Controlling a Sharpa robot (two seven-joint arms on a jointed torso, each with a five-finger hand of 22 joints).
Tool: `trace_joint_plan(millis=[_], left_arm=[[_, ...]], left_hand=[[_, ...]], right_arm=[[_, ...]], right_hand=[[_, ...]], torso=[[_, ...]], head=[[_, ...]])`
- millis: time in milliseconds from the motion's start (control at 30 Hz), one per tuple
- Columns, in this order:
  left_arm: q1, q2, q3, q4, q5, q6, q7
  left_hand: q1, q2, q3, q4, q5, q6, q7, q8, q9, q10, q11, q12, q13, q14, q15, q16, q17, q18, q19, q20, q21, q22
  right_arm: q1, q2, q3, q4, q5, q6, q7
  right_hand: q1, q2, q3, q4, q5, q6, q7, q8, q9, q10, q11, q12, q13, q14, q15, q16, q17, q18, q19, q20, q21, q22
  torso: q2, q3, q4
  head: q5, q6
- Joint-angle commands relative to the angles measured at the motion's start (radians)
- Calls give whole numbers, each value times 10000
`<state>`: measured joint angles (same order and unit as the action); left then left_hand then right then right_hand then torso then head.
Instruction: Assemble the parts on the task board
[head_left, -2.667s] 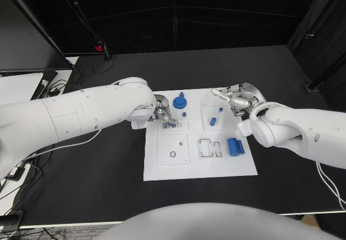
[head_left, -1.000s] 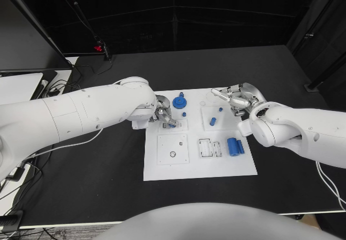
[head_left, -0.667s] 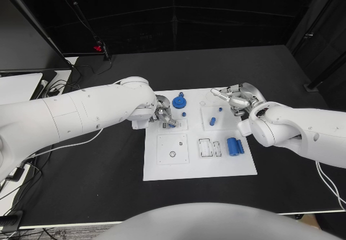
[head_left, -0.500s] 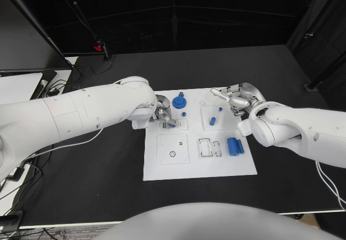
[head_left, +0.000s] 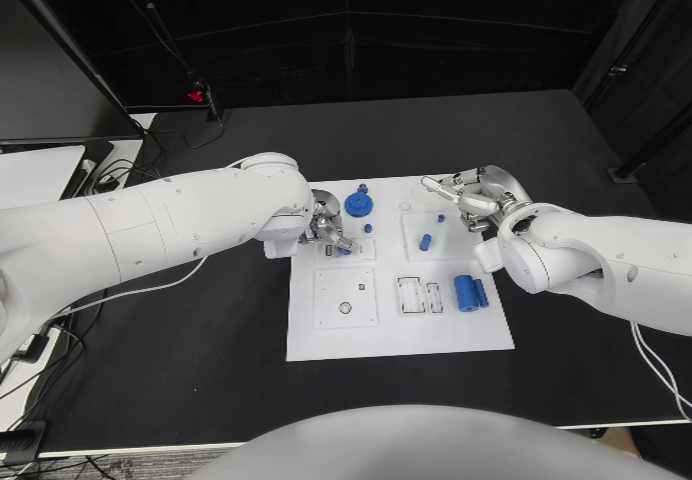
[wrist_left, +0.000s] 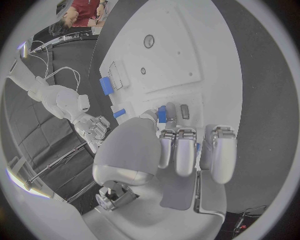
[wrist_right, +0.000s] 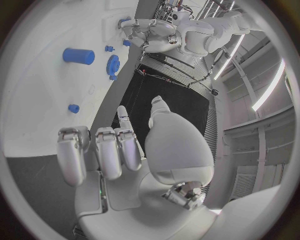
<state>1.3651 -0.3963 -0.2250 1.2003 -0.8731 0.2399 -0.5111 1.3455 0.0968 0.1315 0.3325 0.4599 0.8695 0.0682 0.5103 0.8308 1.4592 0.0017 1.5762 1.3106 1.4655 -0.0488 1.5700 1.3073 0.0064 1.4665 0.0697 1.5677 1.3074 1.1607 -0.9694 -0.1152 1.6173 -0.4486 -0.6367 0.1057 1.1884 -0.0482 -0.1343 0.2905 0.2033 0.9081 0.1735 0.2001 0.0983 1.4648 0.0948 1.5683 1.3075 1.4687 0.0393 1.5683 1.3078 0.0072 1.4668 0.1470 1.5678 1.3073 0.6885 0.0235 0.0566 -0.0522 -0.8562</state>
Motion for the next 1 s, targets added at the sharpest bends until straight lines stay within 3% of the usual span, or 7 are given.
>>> trace_joint_plan(millis=[33, 1000], left_arm=[[-165, 12, -114, -24, -97, 189, -375], [-186, 74, -114, -101, -105, 125, -328]], left_hand=[[172, 239, 426, -383, 13, 0, -90, -44, -14, 1116, -22, -54, 2602, 1053, -27, 8, 2635, -64, 1043, -18, 31, 2634], [206, 257, 503, -406, 57, -1, -109, -52, -9, 1116, -37, -54, 2602, 1053, -26, 8, 2635, -64, 1043, -12, 31, 2634]], right_arm=[[12, 10, 4, 16, 10, 62, 39], [11, 13, 4, 7, 10, 70, 34]], right_hand=[[-85, 19, -67, 2, 60, -75, -16, 43, 14, 1060, 44, 25, 2633, 1021, 14, 25, 2630, -70, 1035, 30, 24, 2632], [-110, 56, -81, 1, 71, -99, -13, 70, 18, 1060, 46, 25, 2633, 1021, 16, 25, 2630, -69, 1031, 32, 20, 2630]], torso=[[-2, 3, 1], [0, 1, 0]], head=[[7, 4], [1, -3]])
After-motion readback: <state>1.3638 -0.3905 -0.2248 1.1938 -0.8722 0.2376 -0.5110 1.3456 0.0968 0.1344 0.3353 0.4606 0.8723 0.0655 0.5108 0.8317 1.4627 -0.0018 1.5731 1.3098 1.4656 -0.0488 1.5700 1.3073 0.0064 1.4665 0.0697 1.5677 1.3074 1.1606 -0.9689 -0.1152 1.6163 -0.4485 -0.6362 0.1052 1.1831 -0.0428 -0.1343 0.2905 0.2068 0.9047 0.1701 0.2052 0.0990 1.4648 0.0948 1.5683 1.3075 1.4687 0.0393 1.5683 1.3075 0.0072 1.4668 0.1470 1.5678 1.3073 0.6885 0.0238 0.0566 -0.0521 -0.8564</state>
